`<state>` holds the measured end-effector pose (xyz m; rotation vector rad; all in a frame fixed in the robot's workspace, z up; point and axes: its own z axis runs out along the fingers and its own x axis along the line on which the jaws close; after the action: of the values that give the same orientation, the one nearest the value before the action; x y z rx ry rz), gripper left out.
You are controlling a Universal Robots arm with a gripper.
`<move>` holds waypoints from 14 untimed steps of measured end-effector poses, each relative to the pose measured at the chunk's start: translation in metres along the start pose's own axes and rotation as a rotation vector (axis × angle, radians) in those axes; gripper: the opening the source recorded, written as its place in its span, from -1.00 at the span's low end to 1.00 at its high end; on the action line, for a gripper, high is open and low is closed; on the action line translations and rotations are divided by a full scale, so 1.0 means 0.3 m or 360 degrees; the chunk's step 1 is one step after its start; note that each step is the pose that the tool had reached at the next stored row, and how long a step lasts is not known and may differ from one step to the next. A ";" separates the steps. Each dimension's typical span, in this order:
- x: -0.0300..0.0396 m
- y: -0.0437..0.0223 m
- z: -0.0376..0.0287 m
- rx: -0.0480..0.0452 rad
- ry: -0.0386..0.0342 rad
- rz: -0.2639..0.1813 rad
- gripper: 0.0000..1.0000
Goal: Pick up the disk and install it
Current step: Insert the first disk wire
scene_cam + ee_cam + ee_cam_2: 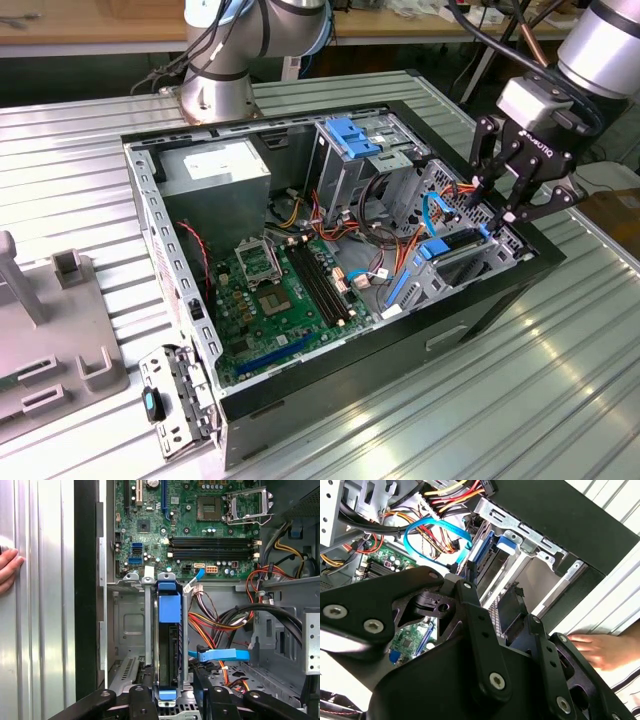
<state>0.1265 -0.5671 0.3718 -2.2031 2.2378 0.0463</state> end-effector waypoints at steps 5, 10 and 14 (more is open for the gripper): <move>0.000 -0.001 0.000 0.0000 0.0000 0.0000 -0.11; -0.001 -0.011 0.000 0.0000 0.0000 -0.0001 -0.11; -0.005 -0.043 -0.001 0.0000 0.0000 -0.0008 -0.11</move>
<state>0.1395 -0.5659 0.3718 -2.2088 2.2324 0.0462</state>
